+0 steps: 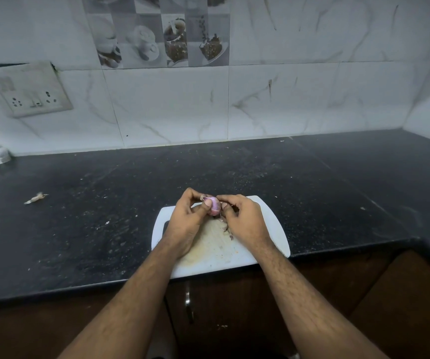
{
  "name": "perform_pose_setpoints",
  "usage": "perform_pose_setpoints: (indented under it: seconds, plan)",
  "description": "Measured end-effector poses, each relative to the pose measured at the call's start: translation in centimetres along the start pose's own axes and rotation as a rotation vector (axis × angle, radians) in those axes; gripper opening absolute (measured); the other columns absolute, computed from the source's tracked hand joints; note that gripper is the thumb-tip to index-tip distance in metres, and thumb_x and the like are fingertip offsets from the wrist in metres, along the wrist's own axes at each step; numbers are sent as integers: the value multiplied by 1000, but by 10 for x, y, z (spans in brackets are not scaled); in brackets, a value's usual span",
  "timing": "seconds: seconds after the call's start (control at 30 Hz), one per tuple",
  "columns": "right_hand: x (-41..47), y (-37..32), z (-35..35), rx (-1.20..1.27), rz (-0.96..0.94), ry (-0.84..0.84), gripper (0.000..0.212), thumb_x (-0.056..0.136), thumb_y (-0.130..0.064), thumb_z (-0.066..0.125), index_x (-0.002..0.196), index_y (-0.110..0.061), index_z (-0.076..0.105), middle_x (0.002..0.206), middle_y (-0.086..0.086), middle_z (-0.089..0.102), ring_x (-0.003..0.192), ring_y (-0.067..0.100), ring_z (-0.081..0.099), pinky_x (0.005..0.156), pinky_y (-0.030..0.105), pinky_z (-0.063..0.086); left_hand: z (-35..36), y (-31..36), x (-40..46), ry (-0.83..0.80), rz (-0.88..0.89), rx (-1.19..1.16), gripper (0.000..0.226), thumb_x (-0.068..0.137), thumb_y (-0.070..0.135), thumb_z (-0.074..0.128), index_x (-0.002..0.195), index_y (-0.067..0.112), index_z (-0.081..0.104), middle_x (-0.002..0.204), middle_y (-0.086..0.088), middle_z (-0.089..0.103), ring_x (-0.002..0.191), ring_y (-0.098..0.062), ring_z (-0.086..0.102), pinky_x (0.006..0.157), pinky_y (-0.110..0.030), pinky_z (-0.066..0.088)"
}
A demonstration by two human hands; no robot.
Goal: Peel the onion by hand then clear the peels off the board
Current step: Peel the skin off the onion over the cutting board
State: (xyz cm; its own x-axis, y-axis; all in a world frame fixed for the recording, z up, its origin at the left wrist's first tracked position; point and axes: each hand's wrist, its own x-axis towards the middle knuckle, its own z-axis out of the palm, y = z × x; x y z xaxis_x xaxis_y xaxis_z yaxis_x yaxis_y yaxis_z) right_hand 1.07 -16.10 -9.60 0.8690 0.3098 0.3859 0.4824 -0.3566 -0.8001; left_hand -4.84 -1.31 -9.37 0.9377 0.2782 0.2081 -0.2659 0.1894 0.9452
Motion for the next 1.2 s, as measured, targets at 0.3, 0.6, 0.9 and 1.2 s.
perform_pose_setpoints:
  seconds: [0.3,0.6,0.9,1.2]
  plan:
    - [-3,-8,-1,2,-6,-32,31,99,-39,64,124,-23,75,98,-6,68,84,-1,66,67,4,46,-2,1,1,-20,20,13,14,93,0,73,98,-1,60,102,-18,75,94,-29,72,93,-42,60]
    - [-6,-9,-1,21,56,-49,19,97,-40,68,105,-27,79,77,2,76,65,15,67,61,34,57,-3,-4,5,-54,37,153,12,91,-1,74,93,1,62,102,-9,69,100,-20,67,92,-35,57]
    - [-5,-12,4,-181,36,-61,22,98,-36,65,113,-25,77,83,-8,75,75,6,68,68,32,59,-3,-5,5,-45,51,277,19,93,5,75,101,20,68,109,-12,71,112,-24,67,102,-40,56]
    - [-8,-16,0,-14,129,-45,16,96,-30,71,102,-17,77,72,-4,75,56,3,68,49,21,55,0,-1,1,35,7,134,27,94,-6,69,110,12,55,111,-9,71,107,-17,71,92,-30,58]
